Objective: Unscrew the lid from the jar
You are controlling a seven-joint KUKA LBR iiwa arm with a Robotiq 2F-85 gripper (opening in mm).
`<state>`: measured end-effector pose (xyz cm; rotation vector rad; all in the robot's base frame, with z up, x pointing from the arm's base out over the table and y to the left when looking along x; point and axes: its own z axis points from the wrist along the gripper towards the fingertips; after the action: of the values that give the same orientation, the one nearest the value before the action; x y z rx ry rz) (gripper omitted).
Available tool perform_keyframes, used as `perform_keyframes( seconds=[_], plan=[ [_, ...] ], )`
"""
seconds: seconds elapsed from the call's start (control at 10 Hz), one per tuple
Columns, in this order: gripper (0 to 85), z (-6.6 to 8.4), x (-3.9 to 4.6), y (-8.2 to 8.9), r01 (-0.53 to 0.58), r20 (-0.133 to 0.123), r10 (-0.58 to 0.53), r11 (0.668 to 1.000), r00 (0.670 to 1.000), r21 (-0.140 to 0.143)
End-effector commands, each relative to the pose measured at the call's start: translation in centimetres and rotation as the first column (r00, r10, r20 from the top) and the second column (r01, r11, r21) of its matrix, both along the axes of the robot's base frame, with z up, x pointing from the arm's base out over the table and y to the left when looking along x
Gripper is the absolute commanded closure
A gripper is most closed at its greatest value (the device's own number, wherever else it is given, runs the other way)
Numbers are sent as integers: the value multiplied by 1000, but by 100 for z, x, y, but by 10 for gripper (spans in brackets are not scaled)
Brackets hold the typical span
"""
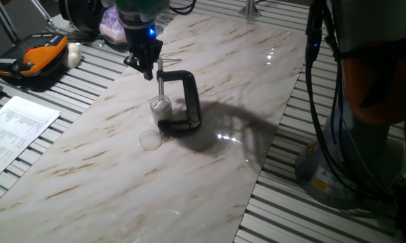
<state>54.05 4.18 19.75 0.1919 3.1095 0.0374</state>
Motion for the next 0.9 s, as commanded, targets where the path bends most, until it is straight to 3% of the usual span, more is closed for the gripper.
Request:
perform_keyframes(
  seconds=[0.0,0.2,0.8],
  plan=[
    [850,-1,0,-11,-4,0,4,1000,1000,-5],
    [850,-4,-7,-26,-3,-6,3,1000,1000,8],
    [850,-81,-52,-4,0,6,0,1000,1000,2]
  ],
)
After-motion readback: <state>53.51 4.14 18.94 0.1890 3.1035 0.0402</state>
